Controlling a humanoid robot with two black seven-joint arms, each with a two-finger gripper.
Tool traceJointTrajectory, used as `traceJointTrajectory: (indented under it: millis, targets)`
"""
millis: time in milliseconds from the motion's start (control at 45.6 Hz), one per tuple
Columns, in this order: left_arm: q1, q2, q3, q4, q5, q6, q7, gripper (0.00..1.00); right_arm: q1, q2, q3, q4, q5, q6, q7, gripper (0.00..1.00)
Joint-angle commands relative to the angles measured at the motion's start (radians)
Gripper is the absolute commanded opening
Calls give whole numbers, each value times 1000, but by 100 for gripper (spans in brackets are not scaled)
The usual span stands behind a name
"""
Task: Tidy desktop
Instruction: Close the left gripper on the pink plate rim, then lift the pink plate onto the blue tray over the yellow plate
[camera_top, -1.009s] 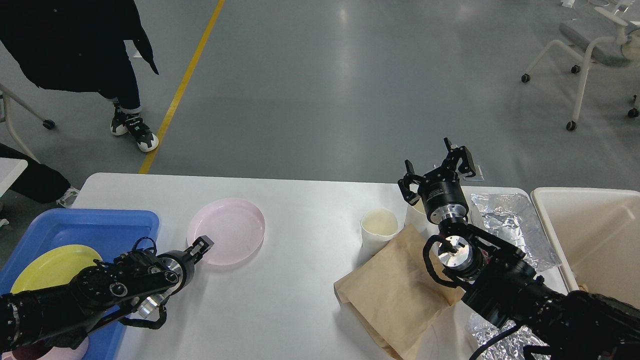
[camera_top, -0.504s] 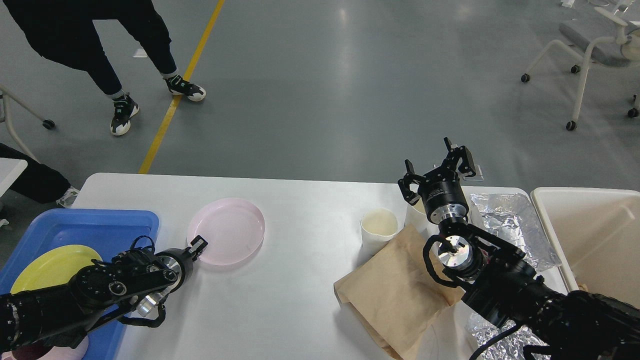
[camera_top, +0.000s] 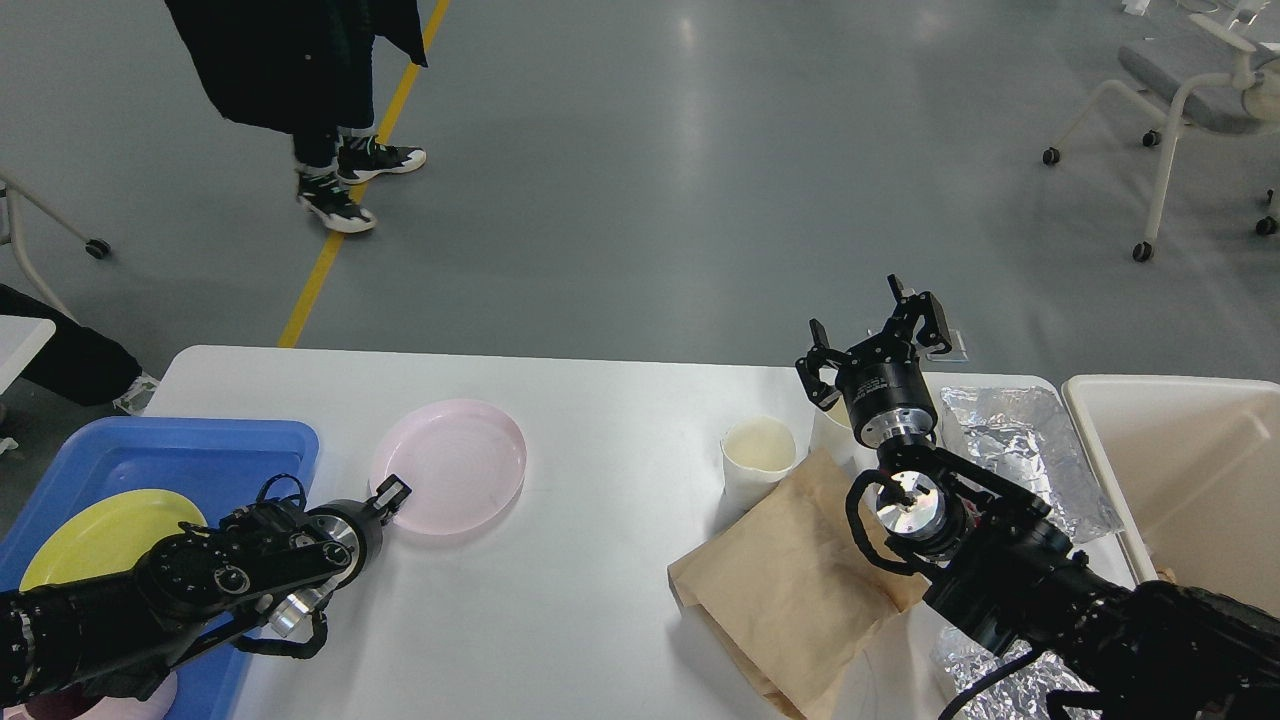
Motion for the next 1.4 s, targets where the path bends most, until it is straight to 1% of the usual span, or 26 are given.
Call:
traceJointTrajectory:
  millis: [0,132,219,285,329,417,483,526,570,636,658,702,768,811,877,965,1031,1075,1097,1162,1228,1382]
  targets:
    - [-1,6,0,-14,3,-12,2,0,0,0,0,0,0,0,0,100]
    - [-6,54,3,-54,5,-47,6,0,0,0,0,0,0,0,0,100]
    - [-21,110,-1,-129,5,-83,20,0,0,0,0,0,0,0,0,100]
    - [-55,167,0,-192,3,-112,25,0,0,0,0,0,-1,0,0,100]
    - [-81,202,0,-227,3,-144,37,0,-2,0,0,0,-1,0,0,100]
    - [-135,291,-1,-284,5,-245,71,0,0,0,0,0,0,0,0,100]
    - [-190,379,-2,-328,5,-363,92,0,-2,0,0,0,-1,0,0,100]
    - [-236,442,-3,-356,5,-467,106,0,0,0,0,0,0,0,0,100]
    - [-291,517,-5,-379,6,-590,121,0,-2,0,0,0,0,0,0,100]
    - [-386,630,-6,-393,8,-801,158,0,0,0,0,0,0,0,0,100]
    - [-441,685,-11,-394,13,-919,185,0,0,0,0,0,-1,0,0,100]
    - [-515,748,-15,-393,17,-1061,212,0,0,0,0,0,0,0,0,100]
    - [-628,841,-15,-384,37,-1233,229,0,0,0,-2,0,-1,0,0,100]
    - [-690,894,-15,-380,65,-1297,230,0,-2,0,0,0,0,0,0,100]
    - [-736,957,-14,-380,118,-1297,230,0,-2,0,0,0,0,0,0,100]
    - [-727,1011,-3,-358,187,-1297,221,0,-2,0,0,0,-1,0,0,100]
    - [-669,1016,20,-305,200,-1297,210,0,-2,0,0,0,0,0,0,100]
    - [-618,1013,31,-275,201,-1297,196,0,-2,0,0,0,-1,0,0,100]
    - [-597,1011,35,-265,201,-1282,186,0,-2,0,0,0,-1,0,0,100]
    - [-532,993,43,-252,201,-1166,150,0,-2,0,0,0,0,0,0,100]
    - [-465,971,48,-247,203,-1034,127,0,-2,0,0,0,0,0,0,100]
    - [-333,879,48,-232,195,-733,112,1,-2,0,0,0,-1,0,0,100]
